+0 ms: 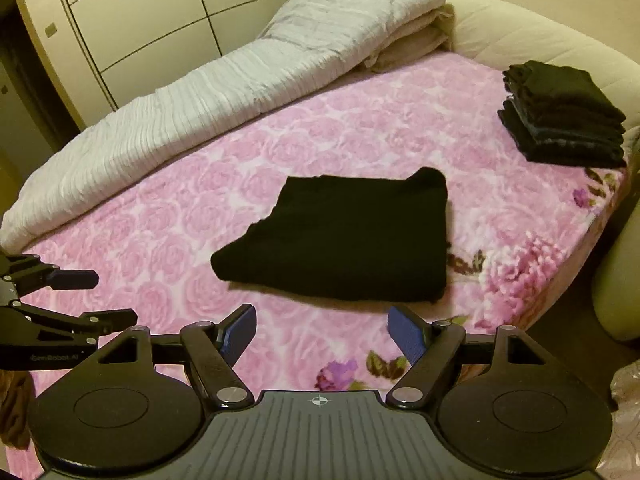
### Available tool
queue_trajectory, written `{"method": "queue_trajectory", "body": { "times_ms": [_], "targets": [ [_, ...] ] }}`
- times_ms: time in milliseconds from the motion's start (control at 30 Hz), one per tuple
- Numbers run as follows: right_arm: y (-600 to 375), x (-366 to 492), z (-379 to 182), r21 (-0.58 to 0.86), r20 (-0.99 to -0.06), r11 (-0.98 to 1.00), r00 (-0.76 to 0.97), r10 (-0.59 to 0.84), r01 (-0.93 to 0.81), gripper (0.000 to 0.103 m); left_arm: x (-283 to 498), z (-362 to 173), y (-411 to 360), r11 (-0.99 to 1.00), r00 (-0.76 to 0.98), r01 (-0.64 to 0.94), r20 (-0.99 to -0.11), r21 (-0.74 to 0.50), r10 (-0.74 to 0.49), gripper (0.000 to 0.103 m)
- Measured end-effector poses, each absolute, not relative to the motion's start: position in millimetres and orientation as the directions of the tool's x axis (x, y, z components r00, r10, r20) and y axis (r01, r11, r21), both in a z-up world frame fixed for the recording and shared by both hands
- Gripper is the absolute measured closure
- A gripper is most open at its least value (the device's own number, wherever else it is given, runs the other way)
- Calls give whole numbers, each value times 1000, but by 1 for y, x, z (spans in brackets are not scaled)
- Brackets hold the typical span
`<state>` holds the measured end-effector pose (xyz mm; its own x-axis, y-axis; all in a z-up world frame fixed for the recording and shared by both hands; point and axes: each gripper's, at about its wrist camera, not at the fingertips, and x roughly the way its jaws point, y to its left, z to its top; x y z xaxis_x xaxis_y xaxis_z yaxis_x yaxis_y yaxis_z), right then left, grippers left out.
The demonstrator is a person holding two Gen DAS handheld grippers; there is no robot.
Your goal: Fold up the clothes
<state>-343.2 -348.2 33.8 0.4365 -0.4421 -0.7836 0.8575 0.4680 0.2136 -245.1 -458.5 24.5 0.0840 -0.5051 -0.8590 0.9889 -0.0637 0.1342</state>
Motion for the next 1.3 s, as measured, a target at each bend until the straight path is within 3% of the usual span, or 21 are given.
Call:
{"method": "queue_trajectory", "body": {
  "times_ms": [267, 533, 667, 800, 967, 1100, 1300],
  "targets": [
    [-340, -351, 39, 190, -790, 439, 402, -462, 878, 27, -248, 24, -453, -93, 74, 985, -850, 144, -522, 41],
    [-334, -361, 37, 141, -796, 435, 363, -485, 889, 27, -246, -5, -450, -163, 118, 959, -846, 234, -520, 41],
    [-344, -372, 27, 85, -801, 460, 335, -495, 884, 27, -246, -19, -464, -191, 97, 956, -852, 224, -514, 41],
    [-375, -391, 4, 129, -815, 451, 354, -460, 883, 27, -257, -33, -494, -203, 86, 956, -860, 213, -502, 41],
    [-437, -423, -33, 309, -788, 468, 499, -361, 828, 27, -287, -59, -555, -284, 17, 943, -876, 175, -482, 41],
    [-486, -435, -80, 460, -753, 566, 638, -158, 684, 27, -313, -89, -621, -361, -63, 927, -902, 106, -427, 41],
    [-546, -440, -162, 588, -733, 568, 677, 71, 576, 27, -341, -141, -707, -441, -111, 896, -940, 47, -324, 42]
  ]
}}
